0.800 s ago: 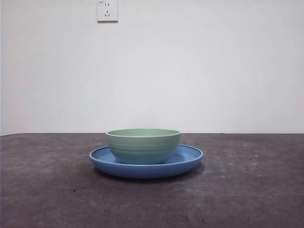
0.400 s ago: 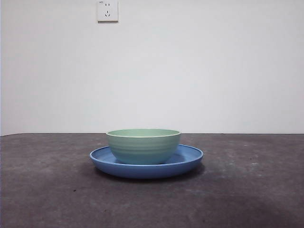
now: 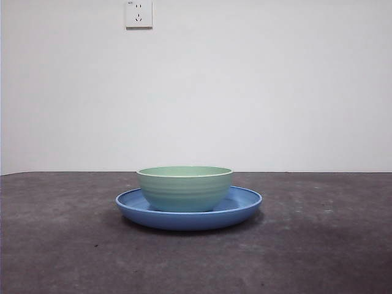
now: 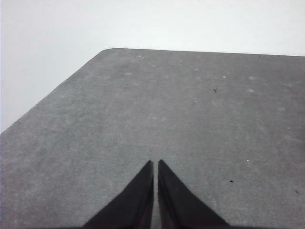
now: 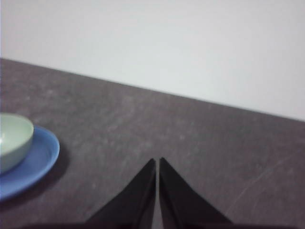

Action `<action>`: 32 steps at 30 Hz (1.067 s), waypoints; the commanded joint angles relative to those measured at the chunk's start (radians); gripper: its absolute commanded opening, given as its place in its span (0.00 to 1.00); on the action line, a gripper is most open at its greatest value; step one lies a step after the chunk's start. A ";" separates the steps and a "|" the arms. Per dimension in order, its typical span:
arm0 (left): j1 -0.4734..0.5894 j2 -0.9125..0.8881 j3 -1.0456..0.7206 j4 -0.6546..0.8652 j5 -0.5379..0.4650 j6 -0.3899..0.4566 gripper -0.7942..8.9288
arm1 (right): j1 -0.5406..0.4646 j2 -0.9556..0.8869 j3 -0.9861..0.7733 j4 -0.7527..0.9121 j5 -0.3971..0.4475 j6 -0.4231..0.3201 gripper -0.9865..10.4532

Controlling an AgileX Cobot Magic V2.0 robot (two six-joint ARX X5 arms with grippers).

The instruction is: Place the green bowl on the blue plate

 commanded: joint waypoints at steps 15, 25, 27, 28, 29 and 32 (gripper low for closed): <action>0.002 -0.002 -0.021 -0.007 0.001 -0.003 0.10 | -0.003 -0.022 -0.107 -0.047 0.031 0.072 0.09; 0.002 -0.002 -0.021 -0.007 0.001 -0.003 0.10 | -0.002 -0.022 -0.106 -0.040 0.025 0.084 0.09; 0.002 -0.002 -0.021 -0.007 0.001 -0.003 0.10 | -0.002 -0.022 -0.106 -0.040 0.025 0.084 0.09; 0.002 -0.002 -0.021 -0.007 0.001 -0.003 0.10 | -0.002 -0.022 -0.106 -0.040 0.025 0.084 0.09; 0.002 -0.002 -0.021 -0.007 0.001 -0.003 0.10 | -0.002 -0.022 -0.106 -0.040 0.025 0.084 0.09; 0.002 -0.002 -0.021 -0.007 0.001 -0.003 0.10 | -0.002 -0.022 -0.106 -0.040 0.025 0.084 0.09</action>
